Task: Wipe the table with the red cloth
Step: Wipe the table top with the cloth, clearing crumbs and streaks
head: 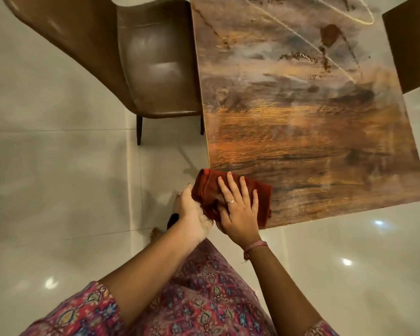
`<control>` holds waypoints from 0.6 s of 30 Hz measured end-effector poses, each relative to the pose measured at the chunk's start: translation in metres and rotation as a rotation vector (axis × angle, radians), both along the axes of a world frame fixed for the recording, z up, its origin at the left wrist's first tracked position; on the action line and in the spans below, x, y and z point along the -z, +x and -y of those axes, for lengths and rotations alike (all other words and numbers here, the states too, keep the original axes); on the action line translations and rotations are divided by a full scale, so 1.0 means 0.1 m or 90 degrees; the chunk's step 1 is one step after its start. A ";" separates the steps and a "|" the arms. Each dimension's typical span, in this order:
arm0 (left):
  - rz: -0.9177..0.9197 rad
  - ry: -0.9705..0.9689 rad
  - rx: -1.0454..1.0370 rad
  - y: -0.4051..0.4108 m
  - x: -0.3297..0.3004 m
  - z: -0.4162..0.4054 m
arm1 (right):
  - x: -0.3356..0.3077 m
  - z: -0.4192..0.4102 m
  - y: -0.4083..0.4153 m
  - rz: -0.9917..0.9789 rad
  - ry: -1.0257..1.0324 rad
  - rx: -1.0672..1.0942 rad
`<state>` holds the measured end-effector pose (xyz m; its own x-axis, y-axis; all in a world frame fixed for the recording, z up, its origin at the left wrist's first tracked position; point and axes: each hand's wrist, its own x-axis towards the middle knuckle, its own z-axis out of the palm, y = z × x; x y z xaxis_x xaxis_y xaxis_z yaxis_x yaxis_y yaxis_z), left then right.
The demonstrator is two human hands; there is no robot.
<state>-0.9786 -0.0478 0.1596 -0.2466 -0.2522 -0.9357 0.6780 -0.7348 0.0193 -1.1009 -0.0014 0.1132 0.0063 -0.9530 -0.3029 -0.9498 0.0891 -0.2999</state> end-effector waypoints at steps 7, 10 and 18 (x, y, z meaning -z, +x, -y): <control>0.011 -0.060 0.060 0.14 0.12 0.75 | 0.07 1.13 0.23 -0.023 -0.056 0.014; 0.000 -0.091 0.076 0.21 0.12 1.22 | 0.08 1.91 0.31 -0.030 -0.069 0.001; -0.033 -0.154 0.098 0.41 0.23 2.16 | -0.01 3.97 0.48 0.003 -0.021 -0.007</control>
<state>-0.9374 -0.2642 0.1362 -0.3447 -0.4225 -0.8382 0.5640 -0.8071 0.1748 -1.0531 -0.3989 0.1137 0.0177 -0.9624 -0.2711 -0.9493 0.0690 -0.3068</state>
